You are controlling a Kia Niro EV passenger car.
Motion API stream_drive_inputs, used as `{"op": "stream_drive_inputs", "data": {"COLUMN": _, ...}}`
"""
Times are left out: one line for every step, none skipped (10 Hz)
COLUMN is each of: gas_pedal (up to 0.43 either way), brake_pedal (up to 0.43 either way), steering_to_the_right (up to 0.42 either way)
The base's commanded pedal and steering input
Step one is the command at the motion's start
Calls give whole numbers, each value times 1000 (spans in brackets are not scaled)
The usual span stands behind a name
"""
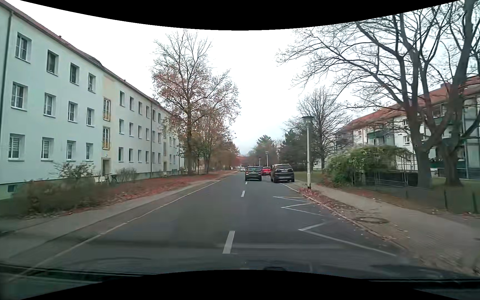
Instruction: Follow the waypoints while adhering to traffic rules and regulations
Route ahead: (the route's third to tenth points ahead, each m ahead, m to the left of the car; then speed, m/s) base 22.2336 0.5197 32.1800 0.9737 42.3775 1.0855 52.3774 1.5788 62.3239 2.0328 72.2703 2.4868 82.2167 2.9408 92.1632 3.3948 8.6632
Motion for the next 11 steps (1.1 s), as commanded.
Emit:
{"op": "stream_drive_inputs", "data": {"gas_pedal": 138, "brake_pedal": 0, "steering_to_the_right": -1}}
{"op": "stream_drive_inputs", "data": {"gas_pedal": 138, "brake_pedal": 0, "steering_to_the_right": -2}}
{"op": "stream_drive_inputs", "data": {"gas_pedal": 138, "brake_pedal": 0, "steering_to_the_right": -3}}
{"op": "stream_drive_inputs", "data": {"gas_pedal": 138, "brake_pedal": 0, "steering_to_the_right": -3}}
{"op": "stream_drive_inputs", "data": {"gas_pedal": 138, "brake_pedal": 0, "steering_to_the_right": -5}}
{"op": "stream_drive_inputs", "data": {"gas_pedal": 150, "brake_pedal": 0, "steering_to_the_right": -5}}
{"op": "stream_drive_inputs", "data": {"gas_pedal": 150, "brake_pedal": 0, "steering_to_the_right": -5}}
{"op": "stream_drive_inputs", "data": {"gas_pedal": 150, "brake_pedal": 0, "steering_to_the_right": -5}}
{"op": "stream_drive_inputs", "data": {"gas_pedal": 150, "brake_pedal": 0, "steering_to_the_right": -5}}
{"op": "stream_drive_inputs", "data": {"gas_pedal": 150, "brake_pedal": 0, "steering_to_the_right": -5}}
{"op": "stream_drive_inputs", "data": {"gas_pedal": 150, "brake_pedal": 0, "steering_to_the_right": -4}}
